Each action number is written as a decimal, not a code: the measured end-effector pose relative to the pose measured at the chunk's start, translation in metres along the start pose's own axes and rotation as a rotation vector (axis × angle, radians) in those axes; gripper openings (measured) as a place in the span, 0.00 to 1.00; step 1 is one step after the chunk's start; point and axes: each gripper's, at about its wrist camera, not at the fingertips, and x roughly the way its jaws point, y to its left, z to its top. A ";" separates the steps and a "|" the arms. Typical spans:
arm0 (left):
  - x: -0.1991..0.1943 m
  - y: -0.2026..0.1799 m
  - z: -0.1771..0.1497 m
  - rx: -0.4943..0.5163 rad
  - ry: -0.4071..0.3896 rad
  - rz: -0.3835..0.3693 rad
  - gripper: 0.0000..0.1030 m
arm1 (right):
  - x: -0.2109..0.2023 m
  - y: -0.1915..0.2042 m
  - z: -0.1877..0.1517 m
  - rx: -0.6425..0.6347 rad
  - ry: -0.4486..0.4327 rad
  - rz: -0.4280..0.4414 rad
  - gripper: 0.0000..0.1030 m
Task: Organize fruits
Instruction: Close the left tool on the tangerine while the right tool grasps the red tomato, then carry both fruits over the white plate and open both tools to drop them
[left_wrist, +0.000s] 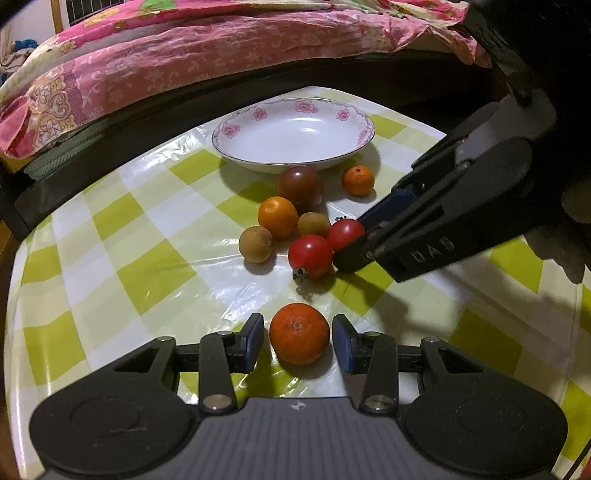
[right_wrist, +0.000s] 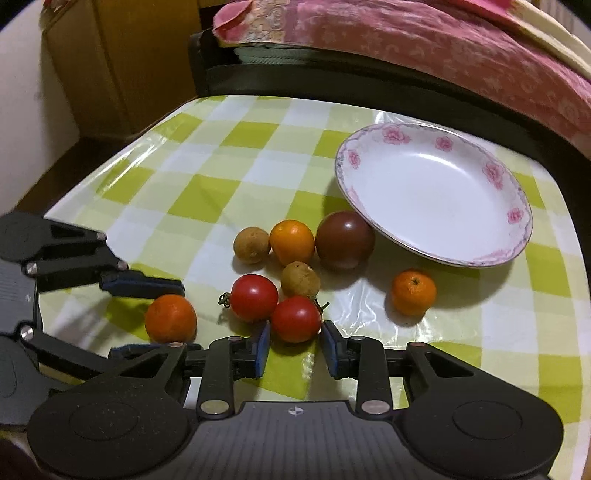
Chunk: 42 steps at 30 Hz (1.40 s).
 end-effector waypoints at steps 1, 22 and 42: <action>0.000 -0.001 0.000 0.003 0.000 0.005 0.47 | 0.000 -0.001 0.001 0.014 -0.003 -0.004 0.32; -0.005 0.009 0.027 -0.056 -0.002 0.023 0.40 | -0.022 -0.006 -0.001 0.115 -0.070 -0.027 0.24; 0.041 0.032 0.117 -0.048 -0.119 -0.009 0.40 | -0.026 -0.060 0.033 0.230 -0.160 -0.141 0.24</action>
